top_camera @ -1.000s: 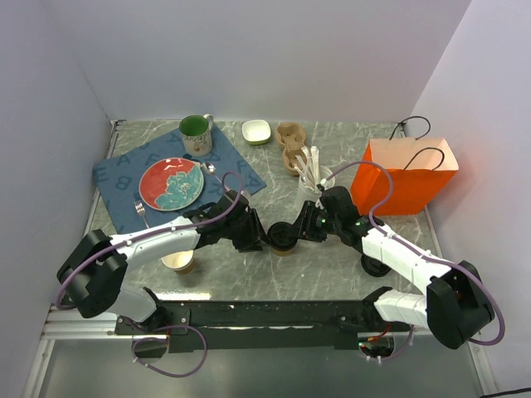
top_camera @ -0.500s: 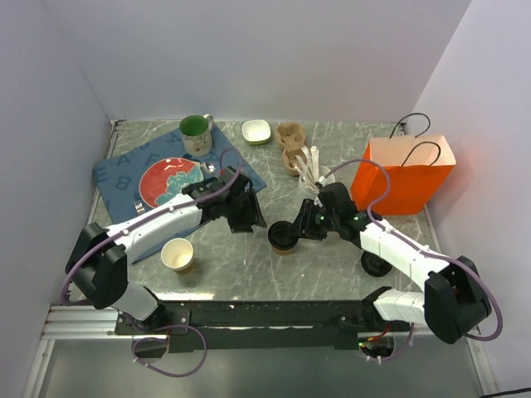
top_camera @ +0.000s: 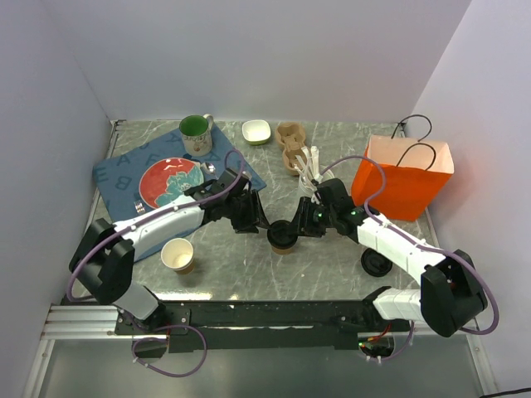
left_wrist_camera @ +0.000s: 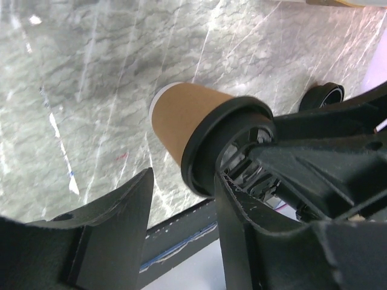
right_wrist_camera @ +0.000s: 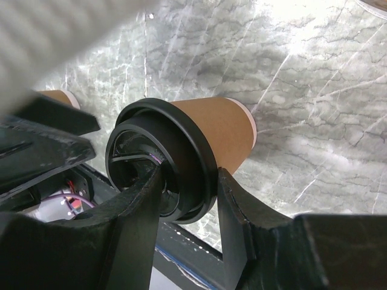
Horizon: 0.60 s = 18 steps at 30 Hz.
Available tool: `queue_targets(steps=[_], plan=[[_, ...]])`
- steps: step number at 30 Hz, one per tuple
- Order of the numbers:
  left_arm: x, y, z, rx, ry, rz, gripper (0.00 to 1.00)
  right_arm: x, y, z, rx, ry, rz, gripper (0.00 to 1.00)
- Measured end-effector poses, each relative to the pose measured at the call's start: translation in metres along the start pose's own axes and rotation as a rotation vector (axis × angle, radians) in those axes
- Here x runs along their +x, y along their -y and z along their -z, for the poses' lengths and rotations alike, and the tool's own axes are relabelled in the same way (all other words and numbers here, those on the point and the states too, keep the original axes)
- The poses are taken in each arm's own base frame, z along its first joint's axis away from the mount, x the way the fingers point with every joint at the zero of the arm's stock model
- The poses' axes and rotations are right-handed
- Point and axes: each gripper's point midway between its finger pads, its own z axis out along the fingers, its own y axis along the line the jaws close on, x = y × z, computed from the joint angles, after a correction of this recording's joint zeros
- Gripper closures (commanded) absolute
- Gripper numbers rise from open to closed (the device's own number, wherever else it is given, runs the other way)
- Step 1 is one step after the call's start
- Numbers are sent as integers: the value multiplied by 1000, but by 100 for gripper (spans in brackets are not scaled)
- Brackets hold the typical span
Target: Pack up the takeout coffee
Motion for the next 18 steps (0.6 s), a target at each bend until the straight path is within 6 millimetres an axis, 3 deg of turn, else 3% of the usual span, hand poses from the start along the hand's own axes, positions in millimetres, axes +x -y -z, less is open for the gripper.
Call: queue_targets(steps=[5, 18], plan=[[0, 1, -12, 22, -13, 3, 52, 1, 0, 0, -1, -7, 7, 57], [-1, 1, -20, 27, 35, 11, 54, 2, 2, -1, -1, -8, 9, 57]])
